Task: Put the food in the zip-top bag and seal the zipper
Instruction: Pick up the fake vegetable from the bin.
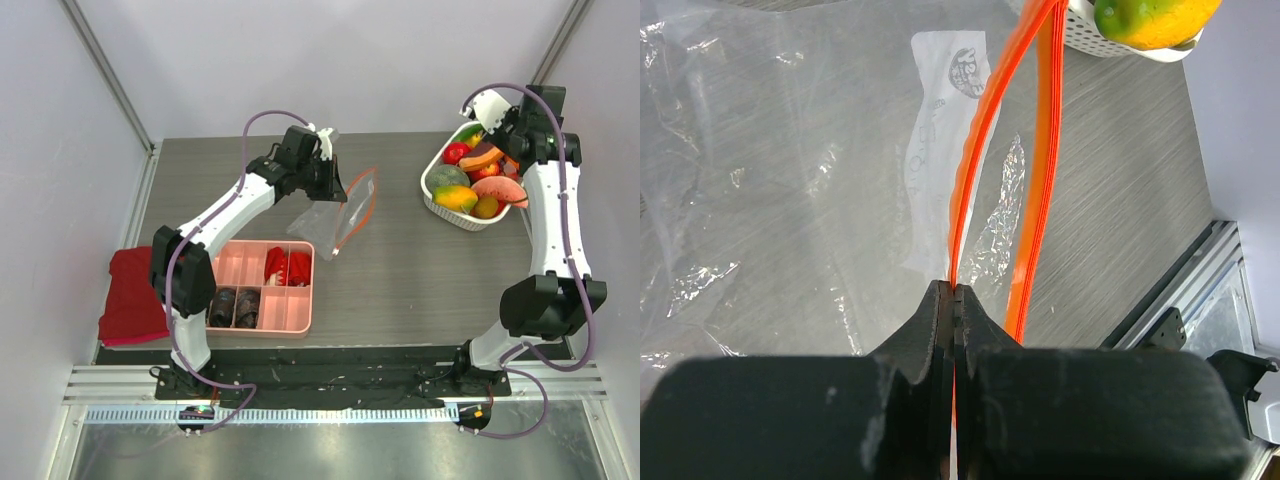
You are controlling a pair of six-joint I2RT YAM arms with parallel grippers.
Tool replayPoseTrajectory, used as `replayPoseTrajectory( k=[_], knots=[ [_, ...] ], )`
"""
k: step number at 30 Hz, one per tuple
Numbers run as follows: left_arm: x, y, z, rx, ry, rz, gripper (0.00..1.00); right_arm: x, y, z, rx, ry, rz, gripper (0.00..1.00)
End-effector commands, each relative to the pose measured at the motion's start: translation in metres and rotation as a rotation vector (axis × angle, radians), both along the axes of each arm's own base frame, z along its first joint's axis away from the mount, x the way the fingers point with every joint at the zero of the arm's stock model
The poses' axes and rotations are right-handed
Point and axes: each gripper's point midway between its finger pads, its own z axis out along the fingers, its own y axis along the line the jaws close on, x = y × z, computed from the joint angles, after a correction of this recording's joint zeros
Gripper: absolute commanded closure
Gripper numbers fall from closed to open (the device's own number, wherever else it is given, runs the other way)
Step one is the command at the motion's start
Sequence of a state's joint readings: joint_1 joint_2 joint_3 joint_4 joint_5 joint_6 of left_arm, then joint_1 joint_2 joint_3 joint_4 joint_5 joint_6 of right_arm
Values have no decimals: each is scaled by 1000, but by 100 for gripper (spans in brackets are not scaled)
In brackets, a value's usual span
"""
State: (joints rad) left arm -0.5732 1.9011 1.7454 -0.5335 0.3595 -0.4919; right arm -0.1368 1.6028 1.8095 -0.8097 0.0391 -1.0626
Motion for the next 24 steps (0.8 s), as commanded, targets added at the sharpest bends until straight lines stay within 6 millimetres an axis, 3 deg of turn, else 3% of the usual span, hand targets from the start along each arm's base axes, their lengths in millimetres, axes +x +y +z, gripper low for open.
replayPoseTrajectory(
  k=[1,10,18,24],
  knots=[
    [5,-4,10,-39,-32,-7,100,-8,10,59,-9,-157,28,99],
    [5,-3,10,-41,-35,-5,100,-6,22,75,5,-205,44,99],
    [5,-3,11,-45,-26,3,100,-15,44,143,184,-434,30,99],
    [8,2,13,-79,22,51,100,-20,61,174,460,-570,-13,99]
  ],
)
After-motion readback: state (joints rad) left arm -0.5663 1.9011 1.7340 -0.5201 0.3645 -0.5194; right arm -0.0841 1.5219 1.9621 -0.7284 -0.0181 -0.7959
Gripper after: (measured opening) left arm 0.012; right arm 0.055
